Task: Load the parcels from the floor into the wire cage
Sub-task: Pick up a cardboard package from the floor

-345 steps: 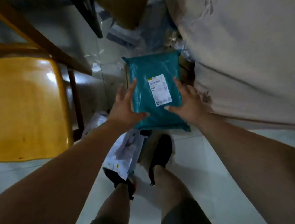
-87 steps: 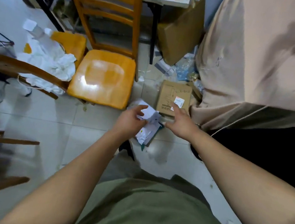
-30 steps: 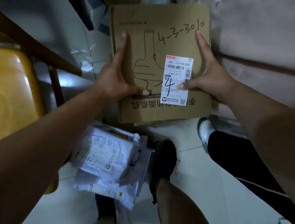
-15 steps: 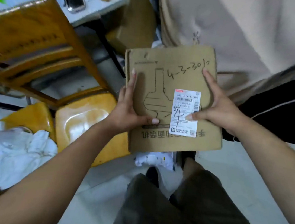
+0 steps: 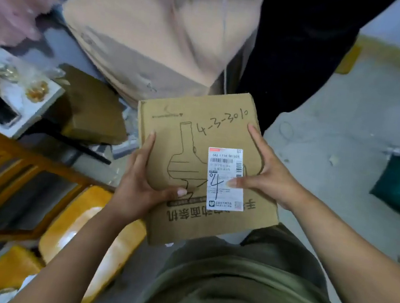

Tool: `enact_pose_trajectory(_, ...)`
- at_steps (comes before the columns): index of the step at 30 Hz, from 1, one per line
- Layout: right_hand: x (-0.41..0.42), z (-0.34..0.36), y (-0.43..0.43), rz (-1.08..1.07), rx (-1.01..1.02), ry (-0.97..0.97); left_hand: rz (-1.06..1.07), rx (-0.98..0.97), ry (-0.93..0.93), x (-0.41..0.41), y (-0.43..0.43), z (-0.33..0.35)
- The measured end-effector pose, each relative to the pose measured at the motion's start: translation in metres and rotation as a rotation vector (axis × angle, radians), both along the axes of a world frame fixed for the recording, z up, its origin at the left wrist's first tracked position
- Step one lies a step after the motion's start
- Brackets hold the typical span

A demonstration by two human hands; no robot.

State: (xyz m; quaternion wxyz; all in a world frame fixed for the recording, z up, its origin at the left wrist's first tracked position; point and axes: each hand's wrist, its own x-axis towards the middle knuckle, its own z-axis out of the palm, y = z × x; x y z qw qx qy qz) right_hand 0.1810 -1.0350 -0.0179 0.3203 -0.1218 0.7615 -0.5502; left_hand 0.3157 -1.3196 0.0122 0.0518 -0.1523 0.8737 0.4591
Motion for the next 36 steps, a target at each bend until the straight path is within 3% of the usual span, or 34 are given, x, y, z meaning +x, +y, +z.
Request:
enact_pose_trajectory(18,-0.002,0.022,0.400,-0.662,0.174,0.027,-0.604,0.072,-0.049,-0.215,0.377,0.006)
enact_pose_trajectory(28,-0.042,0.017,0.517,-0.989,0.223,-0.036,-0.922,0.134,-0.117,-0.351,0.539,-0.016)
enact_pose_trajectory(36,-0.090,0.018,0.587,-1.178,0.076,-0.042,-1.094,0.198,-0.179,-0.447,0.639,-0.015)
